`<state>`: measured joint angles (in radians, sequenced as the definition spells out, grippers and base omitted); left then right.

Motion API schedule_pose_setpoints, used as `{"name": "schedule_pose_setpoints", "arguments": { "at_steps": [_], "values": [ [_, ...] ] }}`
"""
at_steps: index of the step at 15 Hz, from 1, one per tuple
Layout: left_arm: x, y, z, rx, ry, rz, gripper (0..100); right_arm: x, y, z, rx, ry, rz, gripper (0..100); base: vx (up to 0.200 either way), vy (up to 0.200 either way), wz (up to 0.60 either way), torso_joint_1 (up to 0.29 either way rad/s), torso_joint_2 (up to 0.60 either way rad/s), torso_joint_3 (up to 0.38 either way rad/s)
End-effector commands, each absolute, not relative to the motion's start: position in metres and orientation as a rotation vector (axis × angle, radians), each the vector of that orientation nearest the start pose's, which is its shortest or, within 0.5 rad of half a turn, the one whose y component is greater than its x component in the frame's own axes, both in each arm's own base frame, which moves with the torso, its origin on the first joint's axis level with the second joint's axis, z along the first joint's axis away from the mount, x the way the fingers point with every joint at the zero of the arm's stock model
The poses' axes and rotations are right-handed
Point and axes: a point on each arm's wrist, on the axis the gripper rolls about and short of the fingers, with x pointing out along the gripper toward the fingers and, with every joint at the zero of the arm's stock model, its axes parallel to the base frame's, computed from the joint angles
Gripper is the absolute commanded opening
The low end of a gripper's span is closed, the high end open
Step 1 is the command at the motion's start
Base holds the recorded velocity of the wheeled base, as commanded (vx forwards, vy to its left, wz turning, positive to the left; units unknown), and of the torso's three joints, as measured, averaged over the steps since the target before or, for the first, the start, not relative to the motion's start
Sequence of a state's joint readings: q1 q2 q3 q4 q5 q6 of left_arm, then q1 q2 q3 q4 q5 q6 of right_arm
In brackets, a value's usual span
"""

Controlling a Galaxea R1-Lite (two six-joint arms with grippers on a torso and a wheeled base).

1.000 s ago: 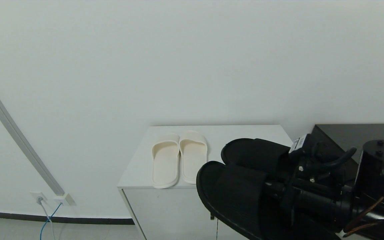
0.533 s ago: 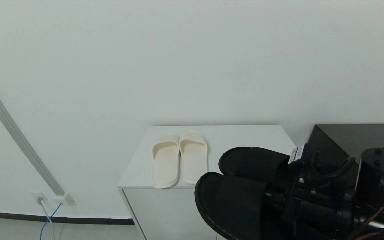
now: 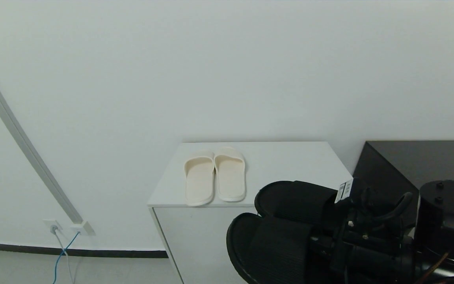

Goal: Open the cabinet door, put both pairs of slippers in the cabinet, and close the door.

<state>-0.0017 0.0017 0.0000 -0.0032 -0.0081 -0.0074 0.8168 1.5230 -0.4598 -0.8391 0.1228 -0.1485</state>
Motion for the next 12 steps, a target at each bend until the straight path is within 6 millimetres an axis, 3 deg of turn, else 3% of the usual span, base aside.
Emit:
{"name": "schedule_pose_setpoints", "arguments": {
  "at_steps": [1,12],
  "values": [
    [-0.0227,-0.0001,0.0758,-0.008,-0.001,-0.009,0,0.1605,0.1741,0.1593,-0.218,0.155,0.949,0,-0.200,0.000,0.00,-0.007,0.00,0.002],
    [-0.0227,-0.0001,0.0758,-0.005,-0.002,-0.009,0,0.1553,0.1681,0.1528,-0.225,0.176,0.948,0,0.000,0.000,0.00,0.000,0.00,0.000]
  ]
}}
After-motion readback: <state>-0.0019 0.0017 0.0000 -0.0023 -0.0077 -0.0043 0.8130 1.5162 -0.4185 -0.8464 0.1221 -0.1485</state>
